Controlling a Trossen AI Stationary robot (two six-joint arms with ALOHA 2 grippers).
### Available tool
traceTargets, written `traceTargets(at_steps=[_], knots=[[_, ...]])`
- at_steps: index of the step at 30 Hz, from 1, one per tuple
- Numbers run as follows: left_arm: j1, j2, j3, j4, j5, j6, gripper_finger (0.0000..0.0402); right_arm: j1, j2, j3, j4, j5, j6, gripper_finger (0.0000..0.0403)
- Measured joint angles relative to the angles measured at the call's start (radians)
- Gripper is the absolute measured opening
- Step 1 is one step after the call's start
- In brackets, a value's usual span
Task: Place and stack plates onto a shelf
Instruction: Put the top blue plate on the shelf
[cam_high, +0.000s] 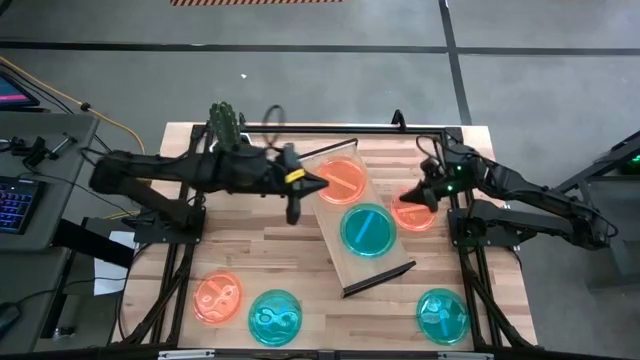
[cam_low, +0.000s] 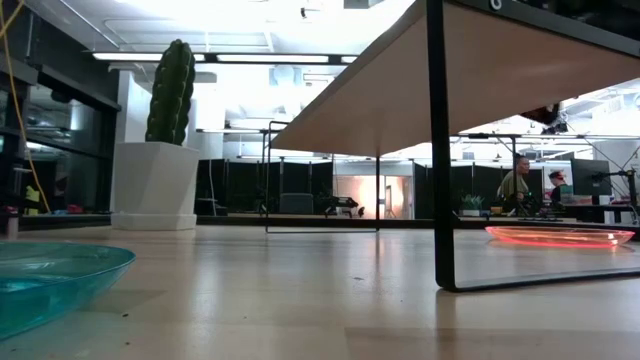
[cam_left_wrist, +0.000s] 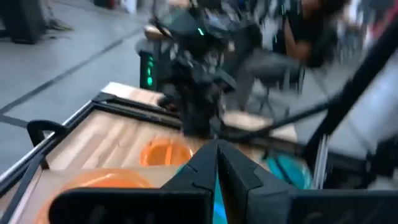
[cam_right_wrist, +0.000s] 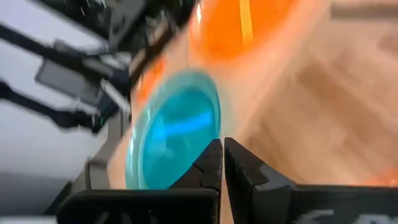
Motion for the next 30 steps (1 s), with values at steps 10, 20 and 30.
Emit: traceTargets(at_steps=[10, 20, 30], knots=[[-0.015, -0.233, -0.364, 0.329, -0.046, -0.107, 0.0001, 0.235, -0.001, 0.000, -0.049, 0.144, 0.104, 0.0000], [0.059, -0.362, -0.452, 0.289, 0.018, -0.072, 0.0000, 0.453, 0.106, 0.000, -0.035, 0.430, 0.202, 0.0000], [0.137, -0.423, -0.452, 0.160, 0.085, -0.027, 0.0000, 0.535, 0.187, 0.048, 0.008, 0.547, 0.287, 0.0000]])
